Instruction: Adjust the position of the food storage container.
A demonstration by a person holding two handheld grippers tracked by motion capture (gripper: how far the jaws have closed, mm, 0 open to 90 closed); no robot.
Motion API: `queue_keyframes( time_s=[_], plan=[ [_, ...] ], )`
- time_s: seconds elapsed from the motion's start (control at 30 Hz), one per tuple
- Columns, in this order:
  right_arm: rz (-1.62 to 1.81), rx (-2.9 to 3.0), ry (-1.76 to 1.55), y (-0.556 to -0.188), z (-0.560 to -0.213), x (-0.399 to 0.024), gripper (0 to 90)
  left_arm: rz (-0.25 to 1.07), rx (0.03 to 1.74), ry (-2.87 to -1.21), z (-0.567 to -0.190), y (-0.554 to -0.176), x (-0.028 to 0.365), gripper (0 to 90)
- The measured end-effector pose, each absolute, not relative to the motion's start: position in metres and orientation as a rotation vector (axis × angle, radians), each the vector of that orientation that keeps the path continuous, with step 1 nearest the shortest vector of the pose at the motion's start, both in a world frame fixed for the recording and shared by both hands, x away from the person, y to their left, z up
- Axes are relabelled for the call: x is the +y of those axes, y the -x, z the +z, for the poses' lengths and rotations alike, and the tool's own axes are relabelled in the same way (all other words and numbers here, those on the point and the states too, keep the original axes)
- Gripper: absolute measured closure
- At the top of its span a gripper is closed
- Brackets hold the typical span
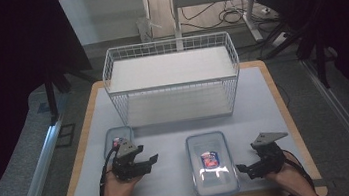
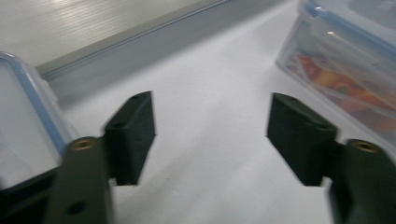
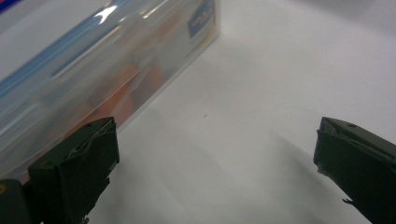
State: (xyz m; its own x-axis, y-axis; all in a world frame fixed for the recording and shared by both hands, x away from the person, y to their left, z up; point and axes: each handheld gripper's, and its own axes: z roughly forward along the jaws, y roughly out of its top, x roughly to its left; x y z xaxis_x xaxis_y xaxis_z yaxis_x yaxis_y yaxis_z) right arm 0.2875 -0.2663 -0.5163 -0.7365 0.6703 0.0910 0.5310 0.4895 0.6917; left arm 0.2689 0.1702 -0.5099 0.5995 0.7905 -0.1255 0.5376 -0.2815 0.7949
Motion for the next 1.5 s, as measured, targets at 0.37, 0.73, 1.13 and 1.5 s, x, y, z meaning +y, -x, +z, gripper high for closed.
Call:
queue_keyframes(
  time_s=[0.37,0.73,1.13,1.5],
  plan=[
    [1.119,2.633,-1.019,-0.268,-0.5,-0.267,63.3,0.313,1.024,-2.015,-0.514,-0.252,0.164,16.0],
    [1.077,2.83,-0.853,-0.232,-0.5,-0.25,89.8,0.311,1.036,-1.994,-0.519,-0.228,0.175,11.4],
    [1.123,2.88,-0.761,-0.229,-0.507,-0.213,89.8,0.298,1.101,-1.969,-0.515,-0.216,0.185,16.0],
    [1.168,2.859,-0.72,-0.24,-0.513,-0.16,89.7,0.297,1.116,-1.996,-0.513,-0.203,0.19,38.6]
  ],
)
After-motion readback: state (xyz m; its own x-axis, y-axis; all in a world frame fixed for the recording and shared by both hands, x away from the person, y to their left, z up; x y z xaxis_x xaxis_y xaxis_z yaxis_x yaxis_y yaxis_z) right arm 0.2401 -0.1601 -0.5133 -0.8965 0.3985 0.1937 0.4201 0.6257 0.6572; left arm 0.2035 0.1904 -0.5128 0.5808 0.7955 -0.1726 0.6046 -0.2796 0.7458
